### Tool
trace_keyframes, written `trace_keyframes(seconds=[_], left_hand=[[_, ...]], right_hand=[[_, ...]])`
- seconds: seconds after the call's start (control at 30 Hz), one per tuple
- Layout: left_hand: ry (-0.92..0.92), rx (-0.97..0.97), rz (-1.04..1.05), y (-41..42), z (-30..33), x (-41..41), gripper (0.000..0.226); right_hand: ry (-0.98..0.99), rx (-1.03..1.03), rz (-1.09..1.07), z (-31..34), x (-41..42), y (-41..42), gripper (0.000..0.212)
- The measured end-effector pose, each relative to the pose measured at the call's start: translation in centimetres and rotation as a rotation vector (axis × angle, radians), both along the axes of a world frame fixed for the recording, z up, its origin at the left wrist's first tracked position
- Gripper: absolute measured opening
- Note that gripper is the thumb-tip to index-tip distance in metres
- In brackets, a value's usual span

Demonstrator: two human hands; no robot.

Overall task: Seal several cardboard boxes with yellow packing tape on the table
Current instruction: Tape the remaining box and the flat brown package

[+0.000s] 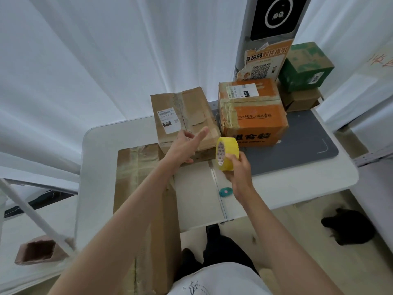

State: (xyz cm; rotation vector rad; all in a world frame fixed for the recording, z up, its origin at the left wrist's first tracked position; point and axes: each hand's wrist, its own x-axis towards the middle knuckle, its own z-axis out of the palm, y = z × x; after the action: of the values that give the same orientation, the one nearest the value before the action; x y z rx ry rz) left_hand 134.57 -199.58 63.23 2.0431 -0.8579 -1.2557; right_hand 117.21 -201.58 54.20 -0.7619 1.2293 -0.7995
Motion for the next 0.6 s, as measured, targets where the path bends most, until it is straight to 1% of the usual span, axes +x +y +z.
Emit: trace_keyframes(seconds=[0.03,0.07,0.13,0.23,0.3,0.37,0.47,0.6], left_hand=[[-0.001,-0.007,0.009,-0.2,-0.3,-0.2,0.070],[-0.016,-0.008,0.011,-0.3,-0.7,-0.3,0.067],[-0.067,-0.009,-0.014,-0.4,-1.5,-0.4,0.059],[-0.123,0.001,-0.075,-0.5,-2.7,-0.4,0.050],[-0.142,0.004,-0.117,-0.5,-3.3,-0.2,0.046],[-0.156,-0.001,-0.157,-0.4,-4.0,0.0,0.038],[-0.156,-0.011,-0.193,-0.2,-4.7,0.4,0.027],[-0.173,-0.019,-0.204,0.4,-4.9,0.9,0.025]], right_hand=[[-0.036,0.101,-0.049,-1.4,-0.6,-0.6,0.018],[-0.055,0.168,-0.087,-3.1,-1.1,-1.3,0.028],[-0.087,0.267,-0.163,-5.8,-1.9,-2.6,0.044],[-0.114,0.426,-0.226,-9.1,-2.5,-4.4,0.050],[-0.164,0.497,-0.270,-10.4,-2.7,-5.3,0.051],[-0.184,0.527,-0.320,-11.4,-2.7,-5.9,0.048],[-0.173,0.541,-0.387,-12.4,-2.7,-6.1,0.050],[-0.088,0.511,-0.476,-12.6,-2.3,-5.8,0.050]])
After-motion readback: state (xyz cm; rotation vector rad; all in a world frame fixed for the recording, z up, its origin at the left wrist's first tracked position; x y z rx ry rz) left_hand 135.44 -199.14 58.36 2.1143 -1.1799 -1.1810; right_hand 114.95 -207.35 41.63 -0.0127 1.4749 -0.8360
